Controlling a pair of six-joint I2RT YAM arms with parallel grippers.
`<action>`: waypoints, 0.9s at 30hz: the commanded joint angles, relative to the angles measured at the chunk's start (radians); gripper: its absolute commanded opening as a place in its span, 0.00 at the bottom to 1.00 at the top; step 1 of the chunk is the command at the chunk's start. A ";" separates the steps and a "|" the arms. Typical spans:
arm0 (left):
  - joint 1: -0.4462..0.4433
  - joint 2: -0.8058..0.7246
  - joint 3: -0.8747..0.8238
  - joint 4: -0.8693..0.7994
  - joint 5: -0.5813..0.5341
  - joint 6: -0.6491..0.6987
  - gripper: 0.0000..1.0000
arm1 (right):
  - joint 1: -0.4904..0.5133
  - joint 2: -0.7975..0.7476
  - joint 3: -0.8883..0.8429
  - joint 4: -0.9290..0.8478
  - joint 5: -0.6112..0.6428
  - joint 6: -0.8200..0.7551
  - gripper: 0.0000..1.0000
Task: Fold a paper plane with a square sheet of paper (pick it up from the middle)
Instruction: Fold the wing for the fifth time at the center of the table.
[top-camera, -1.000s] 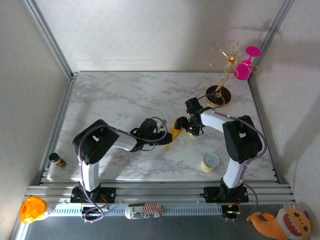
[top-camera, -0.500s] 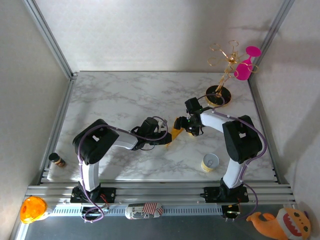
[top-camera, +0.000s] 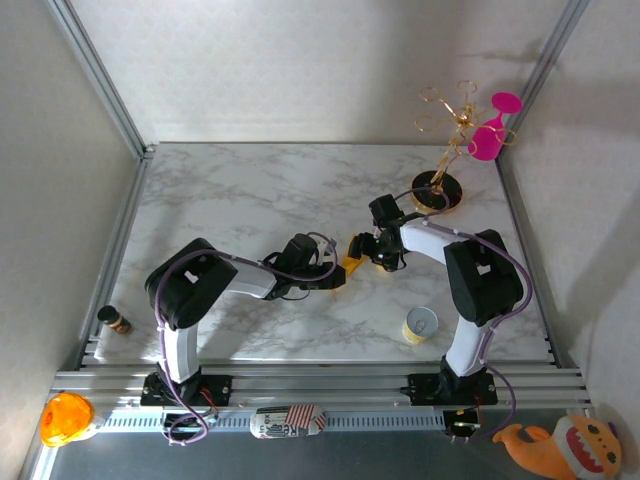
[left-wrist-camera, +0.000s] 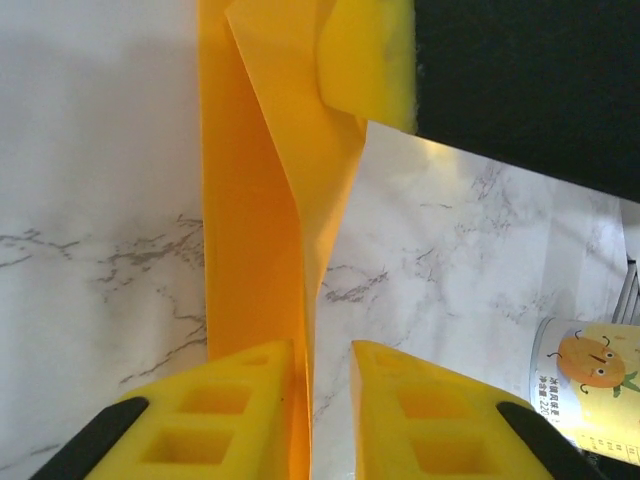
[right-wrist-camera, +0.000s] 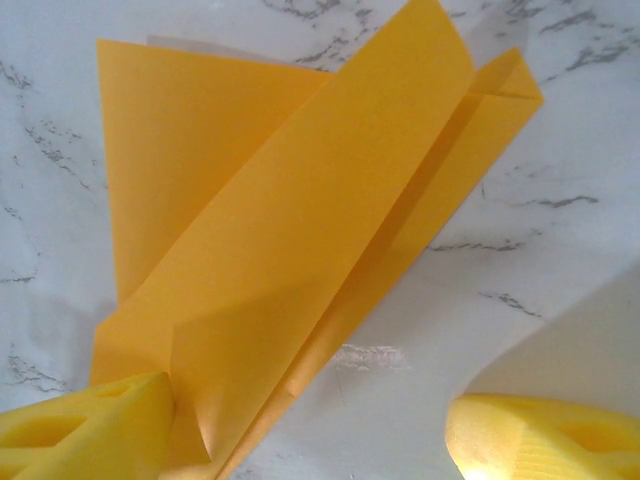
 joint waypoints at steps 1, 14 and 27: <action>-0.003 -0.022 0.006 -0.069 -0.056 0.069 0.22 | 0.003 0.178 -0.079 0.036 0.076 -0.003 0.78; -0.032 -0.050 0.050 -0.179 -0.114 0.150 0.23 | 0.002 0.187 -0.074 0.034 0.077 -0.003 0.78; -0.039 -0.014 0.078 -0.204 -0.137 0.158 0.19 | 0.002 0.194 -0.078 0.037 0.069 -0.003 0.77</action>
